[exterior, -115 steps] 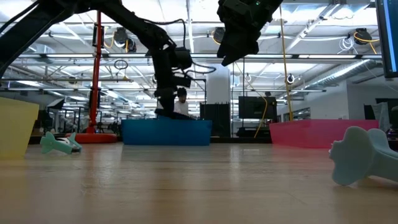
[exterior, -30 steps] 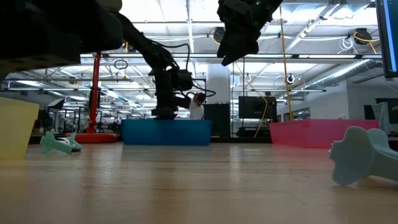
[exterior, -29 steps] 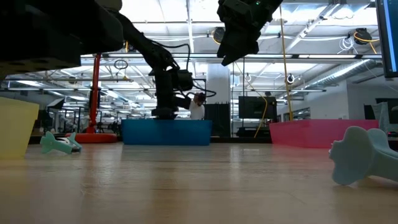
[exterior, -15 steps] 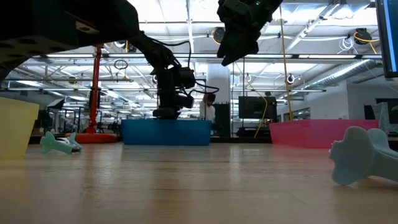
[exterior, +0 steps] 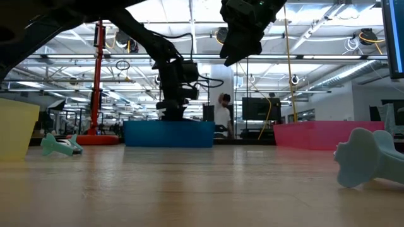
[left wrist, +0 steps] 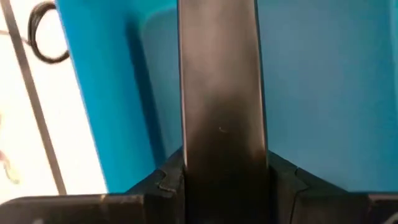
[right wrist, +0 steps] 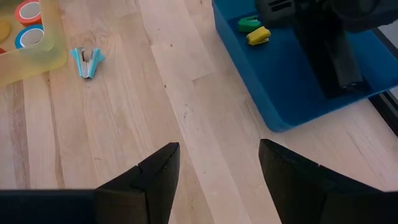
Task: Pick and place Stapler, Stapler remover, tape
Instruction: Put the black stapler into the blue bin
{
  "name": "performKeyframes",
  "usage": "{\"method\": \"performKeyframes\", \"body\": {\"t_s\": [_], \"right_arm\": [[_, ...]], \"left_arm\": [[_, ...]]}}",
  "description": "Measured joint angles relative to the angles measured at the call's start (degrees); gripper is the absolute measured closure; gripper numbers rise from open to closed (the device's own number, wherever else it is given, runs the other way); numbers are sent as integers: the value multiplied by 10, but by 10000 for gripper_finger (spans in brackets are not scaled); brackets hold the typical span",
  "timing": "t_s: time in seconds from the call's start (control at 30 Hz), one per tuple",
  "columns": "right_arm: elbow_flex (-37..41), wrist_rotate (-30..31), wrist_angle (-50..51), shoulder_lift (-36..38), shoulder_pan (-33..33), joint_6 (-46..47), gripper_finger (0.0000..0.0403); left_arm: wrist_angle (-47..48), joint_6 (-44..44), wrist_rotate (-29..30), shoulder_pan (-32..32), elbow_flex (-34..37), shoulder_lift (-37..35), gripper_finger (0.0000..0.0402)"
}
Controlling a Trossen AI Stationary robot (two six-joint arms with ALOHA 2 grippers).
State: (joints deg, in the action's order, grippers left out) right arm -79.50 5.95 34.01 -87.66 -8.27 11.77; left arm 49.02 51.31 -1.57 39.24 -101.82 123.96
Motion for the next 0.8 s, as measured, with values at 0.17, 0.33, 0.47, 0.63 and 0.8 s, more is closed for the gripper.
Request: {"method": "performKeyframes", "body": {"t_s": [0.17, 0.33, 0.47, 0.63, 0.8], "right_arm": [[0, 0, -1, 0, 0, 1, 190], [0, 0, -1, 0, 0, 1, 190], [0, 0, 0, 0, 0, -3, 190], [0, 0, 0, 0, 0, -5, 190], [0, -1, 0, 0, 0, -5, 190]], "left_arm": [[-35, 9, -18, 1, 0, 1, 270], [-32, 11, -19, 8, 0, 7, 270], [-33, 9, -20, 11, 0, 11, 270], [-34, 6, -27, 14, 0, 29, 270], [-38, 6, -13, 14, 0, 39, 262]]}}
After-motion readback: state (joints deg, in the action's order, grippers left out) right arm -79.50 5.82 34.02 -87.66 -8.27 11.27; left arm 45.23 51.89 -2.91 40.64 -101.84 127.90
